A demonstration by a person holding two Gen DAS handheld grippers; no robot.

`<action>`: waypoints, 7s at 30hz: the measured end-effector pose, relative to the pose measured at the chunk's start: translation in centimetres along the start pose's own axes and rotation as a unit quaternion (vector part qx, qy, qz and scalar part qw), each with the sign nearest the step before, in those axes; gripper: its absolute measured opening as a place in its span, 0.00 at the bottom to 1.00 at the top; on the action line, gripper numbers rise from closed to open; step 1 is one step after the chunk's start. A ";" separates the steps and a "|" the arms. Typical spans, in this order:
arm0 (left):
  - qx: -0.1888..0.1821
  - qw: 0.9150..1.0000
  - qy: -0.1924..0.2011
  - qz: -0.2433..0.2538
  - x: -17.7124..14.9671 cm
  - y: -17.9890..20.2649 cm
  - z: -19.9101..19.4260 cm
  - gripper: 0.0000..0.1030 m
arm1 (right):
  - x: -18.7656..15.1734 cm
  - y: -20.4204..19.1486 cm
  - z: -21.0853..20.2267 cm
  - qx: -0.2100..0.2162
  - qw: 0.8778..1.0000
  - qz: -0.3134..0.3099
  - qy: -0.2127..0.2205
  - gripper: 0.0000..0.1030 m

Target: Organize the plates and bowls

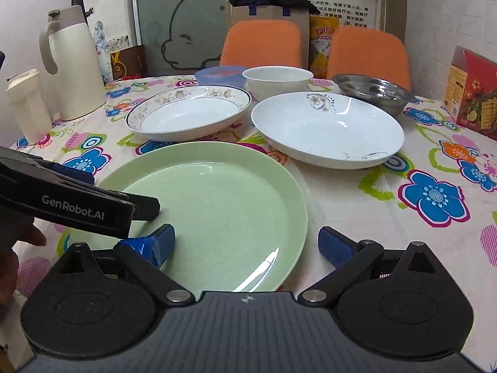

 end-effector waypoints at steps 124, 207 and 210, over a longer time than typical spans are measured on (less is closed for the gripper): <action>0.036 0.996 0.028 -0.071 -0.1 -6.3 -5.9 0.35 | 3.8 -9.2 -1.7 0.089 0.996 -0.004 -0.010 0.84; -0.066 0.996 -0.055 0.006 14.8 5.6 14.5 0.73 | 8.0 10.3 12.1 -0.062 0.996 0.061 -0.016 0.85; -0.068 0.996 -0.058 0.006 14.6 5.8 14.3 0.73 | 8.0 10.0 11.8 -0.065 0.995 0.062 -0.030 0.85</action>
Point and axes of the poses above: each gripper's, at about its wrist camera, not at the fingertips, and z roughly the way its jaws point, y to its right, x to its top, the point moved 4 cm from there along z, roughly the way its jaws point, and after that the axes turned 13 degrees about -x, right-handed, at the moved point
